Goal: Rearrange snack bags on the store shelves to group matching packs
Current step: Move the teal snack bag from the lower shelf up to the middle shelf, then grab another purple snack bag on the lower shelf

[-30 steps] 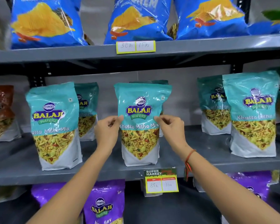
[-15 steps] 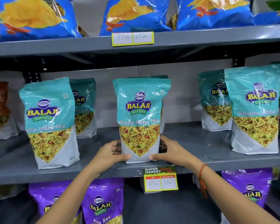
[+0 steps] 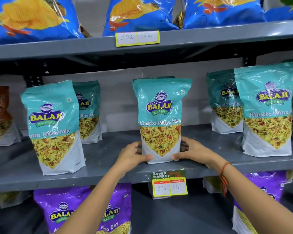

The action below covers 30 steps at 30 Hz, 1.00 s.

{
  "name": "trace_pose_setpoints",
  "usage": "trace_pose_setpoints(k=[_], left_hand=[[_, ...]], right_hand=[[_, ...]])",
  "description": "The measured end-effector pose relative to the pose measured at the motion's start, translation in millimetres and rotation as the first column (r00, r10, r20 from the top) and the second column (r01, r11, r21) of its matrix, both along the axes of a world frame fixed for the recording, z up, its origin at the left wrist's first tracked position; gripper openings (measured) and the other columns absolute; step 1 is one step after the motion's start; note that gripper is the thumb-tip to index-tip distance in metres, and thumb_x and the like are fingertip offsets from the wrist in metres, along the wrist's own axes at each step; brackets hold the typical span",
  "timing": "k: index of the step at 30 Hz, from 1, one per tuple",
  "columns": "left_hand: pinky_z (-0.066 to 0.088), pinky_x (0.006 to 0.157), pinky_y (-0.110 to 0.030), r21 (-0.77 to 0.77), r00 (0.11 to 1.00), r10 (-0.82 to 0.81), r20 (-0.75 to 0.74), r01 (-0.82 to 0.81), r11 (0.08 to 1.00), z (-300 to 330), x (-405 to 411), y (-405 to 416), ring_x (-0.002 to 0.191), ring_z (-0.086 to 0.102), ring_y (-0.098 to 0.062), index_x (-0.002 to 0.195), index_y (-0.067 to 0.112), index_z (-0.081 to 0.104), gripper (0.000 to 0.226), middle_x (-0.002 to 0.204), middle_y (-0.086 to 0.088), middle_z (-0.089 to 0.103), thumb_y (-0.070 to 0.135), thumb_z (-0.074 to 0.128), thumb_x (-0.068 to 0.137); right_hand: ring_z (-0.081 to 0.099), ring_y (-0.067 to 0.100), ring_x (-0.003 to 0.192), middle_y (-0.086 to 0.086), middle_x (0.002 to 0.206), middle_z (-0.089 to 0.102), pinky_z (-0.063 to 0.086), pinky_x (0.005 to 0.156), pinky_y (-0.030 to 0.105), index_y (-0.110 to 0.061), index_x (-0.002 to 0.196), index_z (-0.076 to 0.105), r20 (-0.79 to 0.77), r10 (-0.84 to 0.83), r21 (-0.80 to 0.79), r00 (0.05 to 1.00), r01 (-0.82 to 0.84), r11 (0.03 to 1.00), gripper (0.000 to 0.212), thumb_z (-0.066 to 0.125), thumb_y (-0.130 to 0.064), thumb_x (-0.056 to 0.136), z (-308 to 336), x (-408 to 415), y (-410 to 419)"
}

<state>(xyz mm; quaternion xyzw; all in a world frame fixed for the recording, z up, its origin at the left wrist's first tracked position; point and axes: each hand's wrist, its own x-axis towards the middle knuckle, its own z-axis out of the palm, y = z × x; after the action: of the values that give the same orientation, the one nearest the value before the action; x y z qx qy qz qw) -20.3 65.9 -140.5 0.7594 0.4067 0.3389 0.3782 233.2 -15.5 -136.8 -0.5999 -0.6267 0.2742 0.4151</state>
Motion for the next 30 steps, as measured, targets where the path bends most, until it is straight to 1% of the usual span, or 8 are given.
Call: trace_pose_setpoints(k=[5, 8, 12, 15, 21, 23, 26, 30], left_hand=[[0.055, 0.096, -0.043, 0.008, 1.000, 0.013, 0.012, -0.013, 1.000, -1, -1, -6, 0.100, 0.070, -0.013, 0.120, 0.020, 0.061, 0.088, 0.111, 0.002, 0.074, 0.055, 0.085, 0.043], [0.056, 0.095, -0.039, 0.060, 0.996, 0.046, 0.073, -0.050, 0.997, -1, -3, -15, 0.100, 0.071, -0.012, 0.128, 0.019, 0.057, 0.086, 0.117, -0.001, 0.073, 0.048, 0.087, 0.053], [0.054, 0.093, -0.028, 0.191, 0.955, 0.170, 0.241, -0.218, 0.957, -3, -18, -43, 0.102, 0.069, -0.008, 0.133, 0.021, 0.056, 0.067, 0.117, 0.001, 0.069, 0.035, 0.083, 0.073], [0.053, 0.082, -0.014, 0.218, 0.849, 0.248, 0.466, -0.381, 0.898, -18, -39, -73, 0.093, 0.069, 0.001, 0.121, 0.020, 0.066, 0.041, 0.104, 0.006, 0.073, 0.026, 0.076, 0.081], [0.051, 0.075, -0.016, -0.009, 0.606, 0.524, 0.599, -0.649, 0.761, -137, -103, -90, 0.085, 0.066, -0.006, 0.106, 0.027, 0.067, 0.017, 0.096, 0.004, 0.070, 0.019, 0.064, 0.092], [0.047, 0.073, -0.024, -0.124, 0.589, 0.635, 0.500, -0.677, 0.725, -190, -122, -94, 0.089, 0.067, -0.020, 0.106, 0.021, 0.067, 0.019, 0.100, -0.010, 0.071, 0.010, 0.063, 0.091], [0.043, 0.079, -0.033, -0.264, 0.684, 0.703, 0.195, -0.653, 0.710, -260, -147, -89, 0.101, 0.064, -0.035, 0.118, 0.003, 0.061, 0.032, 0.120, -0.025, 0.066, 0.002, 0.067, 0.086], [0.046, 0.093, -0.043, -0.410, 0.835, 0.550, 0.008, -0.498, 0.764, -288, -161, -66, 0.104, 0.059, -0.028, 0.139, 0.004, 0.043, 0.058, 0.127, -0.010, 0.056, 0.003, 0.067, 0.087]], right_hand=[[0.067, 0.010, 0.114, -0.007, 0.127, 0.071, 0.050, 0.108, 0.039, -0.028, 0.128, 0.058, -0.018, -0.002, -0.012, 1.000, 0.001, 1.000, 0.071, 0.091, -0.029, 0.064, -2, -2, -1], [0.064, 0.014, 0.117, -0.003, 0.135, 0.064, 0.051, 0.102, 0.032, -0.022, 0.141, 0.047, -0.070, -0.124, 0.095, 0.990, 0.131, 0.987, 0.084, 0.089, -0.030, 0.069, -5, -12, -7], [0.063, 0.017, 0.110, 0.002, 0.126, 0.064, 0.053, 0.093, 0.034, -0.019, 0.135, 0.054, -0.415, -0.360, 0.413, 0.836, 0.526, 0.743, 0.065, 0.083, -0.030, 0.077, -13, -49, -35], [0.064, 0.015, 0.103, 0.002, 0.113, 0.067, 0.052, 0.088, 0.035, -0.022, 0.120, 0.060, -0.504, -0.335, 0.570, 0.796, 0.598, 0.563, 0.041, 0.078, -0.024, 0.083, -28, -86, -61], [0.061, 0.011, 0.087, -0.006, 0.094, 0.063, 0.048, 0.078, 0.025, -0.015, 0.098, 0.067, -0.328, -0.301, 0.700, 0.895, 0.445, 0.559, 0.017, 0.070, -0.020, 0.083, -123, -152, -87], [0.061, 0.010, 0.086, -0.009, 0.093, 0.064, 0.048, 0.077, 0.022, -0.022, 0.097, 0.068, -0.286, -0.293, 0.602, 0.913, 0.408, 0.686, 0.016, 0.072, -0.026, 0.082, -168, -168, -79], [0.063, 0.003, 0.095, -0.014, 0.107, 0.064, 0.048, 0.079, 0.019, -0.039, 0.108, 0.060, -0.239, -0.238, 0.240, 0.941, 0.295, 0.925, 0.034, 0.076, -0.030, 0.080, -230, -182, -49], [0.058, 0.015, 0.118, 0.004, 0.140, 0.053, 0.050, 0.099, 0.033, -0.015, 0.144, 0.045, -0.246, -0.039, -0.254, 0.969, -0.025, 0.967, 0.078, 0.083, -0.016, 0.075, -287, -197, 0]])
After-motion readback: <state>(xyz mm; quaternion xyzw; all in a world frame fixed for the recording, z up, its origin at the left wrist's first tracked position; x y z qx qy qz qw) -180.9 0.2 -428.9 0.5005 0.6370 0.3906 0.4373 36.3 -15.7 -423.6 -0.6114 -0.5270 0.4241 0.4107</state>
